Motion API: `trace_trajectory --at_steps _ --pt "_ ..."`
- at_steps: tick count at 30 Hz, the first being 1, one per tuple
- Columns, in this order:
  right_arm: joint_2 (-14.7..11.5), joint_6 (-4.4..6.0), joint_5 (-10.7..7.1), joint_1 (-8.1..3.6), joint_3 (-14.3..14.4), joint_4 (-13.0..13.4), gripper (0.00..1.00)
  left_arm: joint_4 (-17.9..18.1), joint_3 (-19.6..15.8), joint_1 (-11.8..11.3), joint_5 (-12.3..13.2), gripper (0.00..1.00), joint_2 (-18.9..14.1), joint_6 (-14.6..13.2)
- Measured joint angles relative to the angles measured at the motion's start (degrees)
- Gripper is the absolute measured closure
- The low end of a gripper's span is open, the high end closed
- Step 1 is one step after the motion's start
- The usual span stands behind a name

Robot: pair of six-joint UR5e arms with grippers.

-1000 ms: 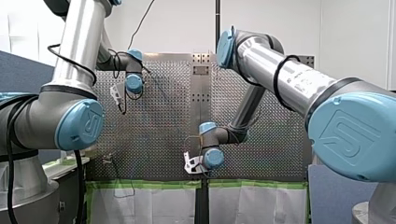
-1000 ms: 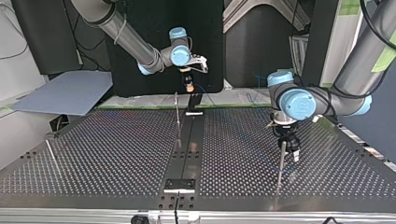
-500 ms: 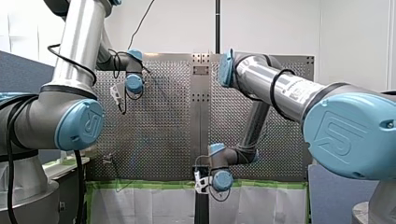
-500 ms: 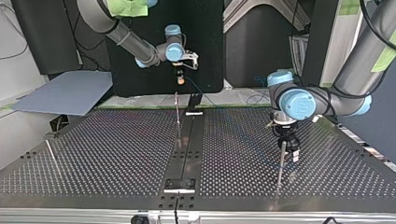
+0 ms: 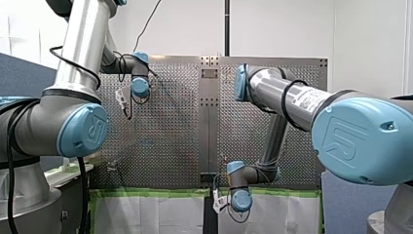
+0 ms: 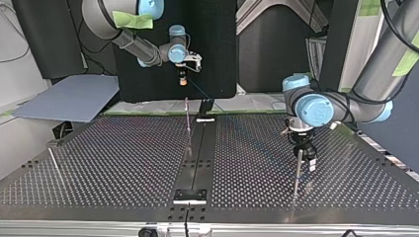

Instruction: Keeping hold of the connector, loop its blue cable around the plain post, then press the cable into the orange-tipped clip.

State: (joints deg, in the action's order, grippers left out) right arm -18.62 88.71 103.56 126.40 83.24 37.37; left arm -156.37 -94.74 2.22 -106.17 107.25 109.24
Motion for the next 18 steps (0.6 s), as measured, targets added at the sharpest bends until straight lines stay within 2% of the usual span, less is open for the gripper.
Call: trace_trajectory --at_steps 8,14,18 --pt "0.08 0.03 0.14 -1.41 0.50 0.51 1.00 0.00 -0.01 0.04 -0.04 0.09 0.00 -0.03" --pt "0.27 0.53 -0.47 -2.38 2.22 3.05 1.00 0.00 -0.03 0.03 -0.05 0.09 0.00 -0.01" --pt "1.39 0.57 -1.06 -2.70 2.69 4.85 1.00 0.00 -0.03 0.09 -0.04 0.09 0.00 0.00"
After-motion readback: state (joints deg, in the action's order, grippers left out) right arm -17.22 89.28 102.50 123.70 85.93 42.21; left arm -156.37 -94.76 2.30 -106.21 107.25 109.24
